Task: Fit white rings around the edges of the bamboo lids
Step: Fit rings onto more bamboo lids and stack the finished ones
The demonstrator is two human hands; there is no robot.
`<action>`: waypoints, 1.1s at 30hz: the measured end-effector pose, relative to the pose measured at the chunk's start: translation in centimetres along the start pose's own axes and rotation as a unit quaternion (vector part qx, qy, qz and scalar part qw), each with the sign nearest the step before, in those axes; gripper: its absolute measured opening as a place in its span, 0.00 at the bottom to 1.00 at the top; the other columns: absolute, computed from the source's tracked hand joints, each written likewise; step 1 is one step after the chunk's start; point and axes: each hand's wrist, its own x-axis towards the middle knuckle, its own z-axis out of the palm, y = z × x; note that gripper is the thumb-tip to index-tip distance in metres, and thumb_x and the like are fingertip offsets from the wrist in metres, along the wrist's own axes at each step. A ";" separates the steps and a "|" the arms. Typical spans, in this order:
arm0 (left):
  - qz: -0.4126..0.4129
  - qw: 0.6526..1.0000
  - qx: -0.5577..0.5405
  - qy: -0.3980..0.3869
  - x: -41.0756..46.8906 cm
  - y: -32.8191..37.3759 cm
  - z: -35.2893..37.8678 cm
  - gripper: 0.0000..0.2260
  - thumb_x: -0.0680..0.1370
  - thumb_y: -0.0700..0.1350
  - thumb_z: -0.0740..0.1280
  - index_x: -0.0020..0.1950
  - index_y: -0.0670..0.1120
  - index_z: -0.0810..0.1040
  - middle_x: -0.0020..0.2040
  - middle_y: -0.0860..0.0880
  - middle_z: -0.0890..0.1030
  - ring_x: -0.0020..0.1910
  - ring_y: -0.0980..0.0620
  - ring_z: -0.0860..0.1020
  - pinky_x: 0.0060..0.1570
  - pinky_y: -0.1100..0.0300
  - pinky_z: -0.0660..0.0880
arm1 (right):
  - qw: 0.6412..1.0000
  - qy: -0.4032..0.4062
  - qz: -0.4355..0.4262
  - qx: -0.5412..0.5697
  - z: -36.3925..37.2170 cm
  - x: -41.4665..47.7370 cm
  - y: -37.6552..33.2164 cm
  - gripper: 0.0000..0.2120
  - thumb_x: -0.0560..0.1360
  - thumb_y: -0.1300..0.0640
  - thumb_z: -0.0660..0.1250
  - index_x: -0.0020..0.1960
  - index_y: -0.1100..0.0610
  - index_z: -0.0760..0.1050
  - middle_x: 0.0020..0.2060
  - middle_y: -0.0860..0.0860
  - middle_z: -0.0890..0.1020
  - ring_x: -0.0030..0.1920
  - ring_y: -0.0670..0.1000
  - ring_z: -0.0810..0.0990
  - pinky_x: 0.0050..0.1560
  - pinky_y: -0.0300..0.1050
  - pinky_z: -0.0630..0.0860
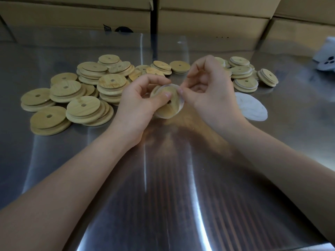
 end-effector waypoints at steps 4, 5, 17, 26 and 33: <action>0.059 0.992 0.108 -0.009 0.1 0.2 0.0 0.13 0.75 0.35 0.71 0.49 0.54 0.79 0.45 0.52 0.84 0.47 0.55 0.83 0.48 0.58 0.80 | 0.999 -0.015 -0.041 -0.017 -0.2 0.0 -0.1 0.19 0.70 0.66 0.70 0.45 0.46 0.64 0.34 0.49 0.80 0.38 0.53 0.81 0.42 0.52 0.80; 0.062 0.992 0.111 -0.004 0.2 0.3 0.0 0.14 0.75 0.34 0.70 0.49 0.54 0.79 0.46 0.53 0.84 0.48 0.56 0.83 0.50 0.58 0.80 | 0.999 -0.022 -0.041 -0.017 -0.2 0.0 -0.1 0.19 0.70 0.66 0.70 0.45 0.46 0.64 0.34 0.48 0.80 0.38 0.54 0.81 0.43 0.53 0.80; -0.007 0.999 0.051 0.015 0.2 0.6 0.2 0.17 0.77 0.32 0.67 0.50 0.54 0.83 0.53 0.51 0.84 0.55 0.54 0.82 0.56 0.55 0.78 | 0.997 -0.079 0.009 -0.002 -0.9 0.7 -0.3 0.19 0.72 0.69 0.70 0.45 0.51 0.63 0.34 0.53 0.82 0.36 0.56 0.83 0.44 0.58 0.80; -0.028 0.999 0.006 0.043 0.2 0.5 0.0 0.12 0.77 0.32 0.66 0.49 0.50 0.81 0.52 0.47 0.83 0.55 0.47 0.81 0.57 0.46 0.78 | 0.994 -0.072 0.048 0.066 -0.5 0.4 0.0 0.17 0.72 0.70 0.70 0.45 0.53 0.66 0.34 0.54 0.82 0.34 0.56 0.80 0.41 0.49 0.82; -0.029 0.999 0.004 0.020 0.0 0.3 0.0 0.11 0.72 0.37 0.71 0.51 0.51 0.81 0.53 0.43 0.82 0.51 0.48 0.81 0.52 0.49 0.80 | 0.993 -0.064 0.062 0.083 -0.4 0.3 0.1 0.17 0.71 0.71 0.70 0.46 0.53 0.67 0.35 0.56 0.82 0.35 0.54 0.78 0.49 0.58 0.78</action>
